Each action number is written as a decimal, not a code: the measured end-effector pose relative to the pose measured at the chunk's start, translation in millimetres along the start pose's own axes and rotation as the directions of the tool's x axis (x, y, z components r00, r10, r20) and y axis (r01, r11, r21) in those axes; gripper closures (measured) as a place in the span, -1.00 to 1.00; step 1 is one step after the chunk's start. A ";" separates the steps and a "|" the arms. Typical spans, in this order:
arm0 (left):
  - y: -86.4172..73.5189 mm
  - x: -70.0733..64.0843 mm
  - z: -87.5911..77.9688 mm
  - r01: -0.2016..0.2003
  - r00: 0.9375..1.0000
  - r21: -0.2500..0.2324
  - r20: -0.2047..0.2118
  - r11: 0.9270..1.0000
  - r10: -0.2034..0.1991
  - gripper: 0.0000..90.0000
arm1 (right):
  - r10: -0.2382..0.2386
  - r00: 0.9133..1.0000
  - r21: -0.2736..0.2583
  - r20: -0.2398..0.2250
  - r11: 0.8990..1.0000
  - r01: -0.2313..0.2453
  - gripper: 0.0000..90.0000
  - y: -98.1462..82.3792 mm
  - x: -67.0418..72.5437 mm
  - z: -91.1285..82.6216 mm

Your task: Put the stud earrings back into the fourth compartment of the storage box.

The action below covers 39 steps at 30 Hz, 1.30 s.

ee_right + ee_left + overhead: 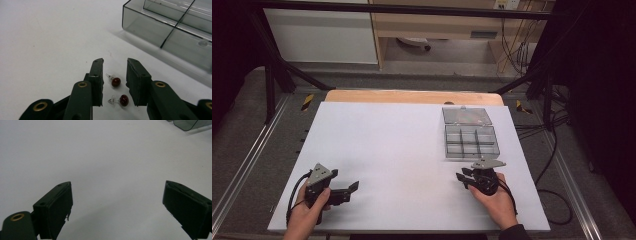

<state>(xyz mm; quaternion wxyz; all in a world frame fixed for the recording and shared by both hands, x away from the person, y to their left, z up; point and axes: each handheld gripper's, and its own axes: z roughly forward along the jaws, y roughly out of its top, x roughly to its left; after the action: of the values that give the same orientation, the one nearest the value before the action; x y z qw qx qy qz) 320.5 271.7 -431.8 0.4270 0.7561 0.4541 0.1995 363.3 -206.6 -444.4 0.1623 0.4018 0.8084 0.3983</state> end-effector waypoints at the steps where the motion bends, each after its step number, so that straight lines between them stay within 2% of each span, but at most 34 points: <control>1: 0.1 -0.2 0.0 -0.001 1.000 0.001 0.001 1.000 0.001 -0.78 | -0.008 1.000 0.006 -0.003 1.000 0.008 0.51 -0.3 -0.3 1.4; 4: 0.1 -0.5 0.3 -0.003 1.000 0.002 0.001 1.000 0.003 -0.78 | -0.020 1.000 0.030 -0.001 0.999 0.020 0.54 -1.2 0.0 5.1; 11: -0.2 -1.2 1.0 -0.008 1.000 0.011 0.004 1.000 0.008 -0.78 | -0.031 0.999 0.042 0.013 0.999 0.030 0.66 -2.1 -3.2 9.5; 15: -0.4 -1.9 1.7 -0.013 1.000 0.016 0.006 1.000 0.013 -0.78 | -0.044 0.999 0.059 0.007 0.997 0.043 0.69 -3.3 -3.0 12.3; 22: -0.6 -2.6 2.3 -0.017 1.000 0.021 0.010 1.000 0.017 -0.79 | -0.067 0.998 0.062 -0.012 0.996 0.068 0.93 -3.1 -1.3 13.5; 24: -0.6 -2.7 2.5 -0.018 1.000 0.022 0.010 1.000 0.017 -0.79 | -0.068 0.998 0.060 -0.016 0.996 0.068 0.93 -3.2 -1.5 13.7; 30: -0.7 -2.9 2.7 -0.018 1.000 0.024 0.012 1.000 0.018 -0.78 | -0.053 0.998 0.053 -0.022 0.997 0.054 0.83 -2.6 -1.5 13.9; 34: -0.7 -2.8 2.7 -0.019 1.000 0.025 0.012 1.000 0.019 -0.78 | -0.028 0.998 0.013 -0.049 1.000 0.028 0.66 1.6 3.2 12.8; 38: -0.8 -2.9 2.8 -0.019 1.000 0.026 0.012 0.999 0.019 -0.78 | -0.040 0.996 -0.002 -0.074 0.999 0.040 0.51 3.9 10.0 13.9; 39: -0.8 -2.9 2.9 -0.020 1.000 0.026 0.012 0.999 0.020 -0.78 | -0.055 0.995 -0.006 -0.089 0.998 0.055 0.44 5.5 15.6 16.6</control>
<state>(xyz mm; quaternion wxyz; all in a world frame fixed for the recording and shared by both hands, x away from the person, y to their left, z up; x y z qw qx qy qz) 320.7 268.0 -433.8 0.4178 0.7673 0.4465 0.1933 366.1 -183.9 -449.7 0.1376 0.3610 0.8249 0.4125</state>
